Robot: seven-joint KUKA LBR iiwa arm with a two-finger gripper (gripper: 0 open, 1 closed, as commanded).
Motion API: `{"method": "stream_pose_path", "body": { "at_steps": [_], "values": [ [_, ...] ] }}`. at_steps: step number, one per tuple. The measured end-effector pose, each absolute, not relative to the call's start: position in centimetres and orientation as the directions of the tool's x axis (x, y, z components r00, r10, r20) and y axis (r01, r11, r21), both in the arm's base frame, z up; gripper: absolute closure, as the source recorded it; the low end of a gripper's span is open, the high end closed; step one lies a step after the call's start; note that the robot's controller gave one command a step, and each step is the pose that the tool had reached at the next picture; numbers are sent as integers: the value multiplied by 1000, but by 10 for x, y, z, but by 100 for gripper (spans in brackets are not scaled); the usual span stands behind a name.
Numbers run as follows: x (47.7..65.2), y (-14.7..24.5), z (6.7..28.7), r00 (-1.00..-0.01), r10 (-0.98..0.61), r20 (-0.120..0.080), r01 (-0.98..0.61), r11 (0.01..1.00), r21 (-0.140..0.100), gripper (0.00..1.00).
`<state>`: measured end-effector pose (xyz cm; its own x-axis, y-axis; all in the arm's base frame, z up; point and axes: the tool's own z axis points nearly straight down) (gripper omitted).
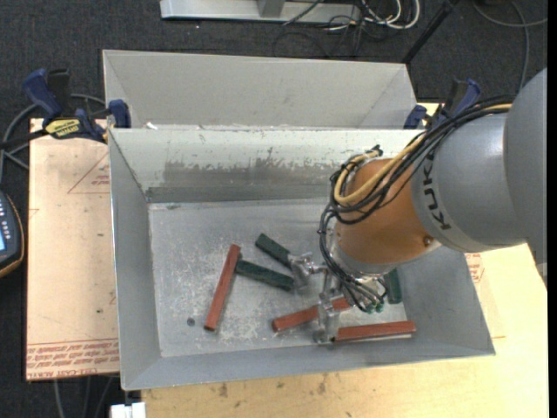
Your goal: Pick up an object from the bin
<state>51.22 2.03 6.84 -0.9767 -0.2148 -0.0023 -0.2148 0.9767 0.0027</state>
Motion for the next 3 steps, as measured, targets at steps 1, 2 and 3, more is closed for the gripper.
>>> {"method": "stream_pose_path", "body": {
  "at_steps": [1, 2, 3],
  "values": [
    [514, 19, 72, -977, -213, -5, -213, 977, 1, 100],
    [504, 23, 196, -962, -273, -10, -273, 962, -1, 100],
    [516, 20, 239, -786, -618, -6, -618, 786, -3, 100]
  ]
}}
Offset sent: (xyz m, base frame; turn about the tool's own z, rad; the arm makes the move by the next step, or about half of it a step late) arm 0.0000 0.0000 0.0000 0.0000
